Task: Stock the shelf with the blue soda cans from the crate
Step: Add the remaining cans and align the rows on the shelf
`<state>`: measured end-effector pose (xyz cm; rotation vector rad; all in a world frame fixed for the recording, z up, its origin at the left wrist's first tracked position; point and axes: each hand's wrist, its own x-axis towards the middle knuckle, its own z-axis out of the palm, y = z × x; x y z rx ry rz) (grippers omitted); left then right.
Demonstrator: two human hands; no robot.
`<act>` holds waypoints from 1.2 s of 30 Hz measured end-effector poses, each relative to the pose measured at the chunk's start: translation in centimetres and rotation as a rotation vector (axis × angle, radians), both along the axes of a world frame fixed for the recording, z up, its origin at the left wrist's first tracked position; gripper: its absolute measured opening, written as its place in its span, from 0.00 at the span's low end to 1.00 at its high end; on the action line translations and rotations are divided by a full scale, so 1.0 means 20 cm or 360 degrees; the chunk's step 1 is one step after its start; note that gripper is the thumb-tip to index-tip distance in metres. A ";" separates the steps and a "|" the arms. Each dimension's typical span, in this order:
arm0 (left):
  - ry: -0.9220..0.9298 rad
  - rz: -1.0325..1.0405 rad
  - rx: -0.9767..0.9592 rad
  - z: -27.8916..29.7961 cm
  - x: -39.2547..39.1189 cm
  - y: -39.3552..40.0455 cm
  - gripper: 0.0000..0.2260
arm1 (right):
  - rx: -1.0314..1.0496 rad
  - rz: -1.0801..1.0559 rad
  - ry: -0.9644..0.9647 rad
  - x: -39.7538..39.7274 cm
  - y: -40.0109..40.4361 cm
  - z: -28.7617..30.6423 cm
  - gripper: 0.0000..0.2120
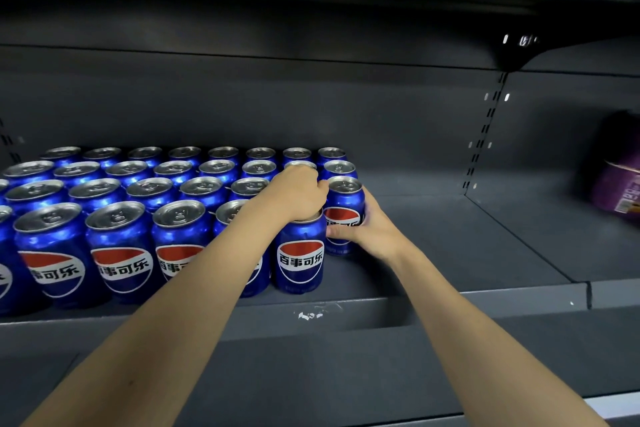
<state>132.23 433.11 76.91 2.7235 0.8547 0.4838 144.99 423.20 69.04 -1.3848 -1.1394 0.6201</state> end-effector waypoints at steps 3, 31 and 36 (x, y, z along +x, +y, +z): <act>0.0003 -0.0005 0.0006 -0.01 0.00 0.01 0.15 | -0.0006 -0.0021 -0.0018 0.00 0.00 -0.01 0.40; -0.0011 -0.0019 -0.0014 0.00 0.00 0.01 0.15 | -0.0059 -0.0138 -0.0021 0.01 0.01 -0.02 0.45; -0.0003 -0.0001 0.0004 0.01 0.00 0.00 0.14 | -0.0071 -0.0140 -0.0052 0.00 0.01 -0.02 0.46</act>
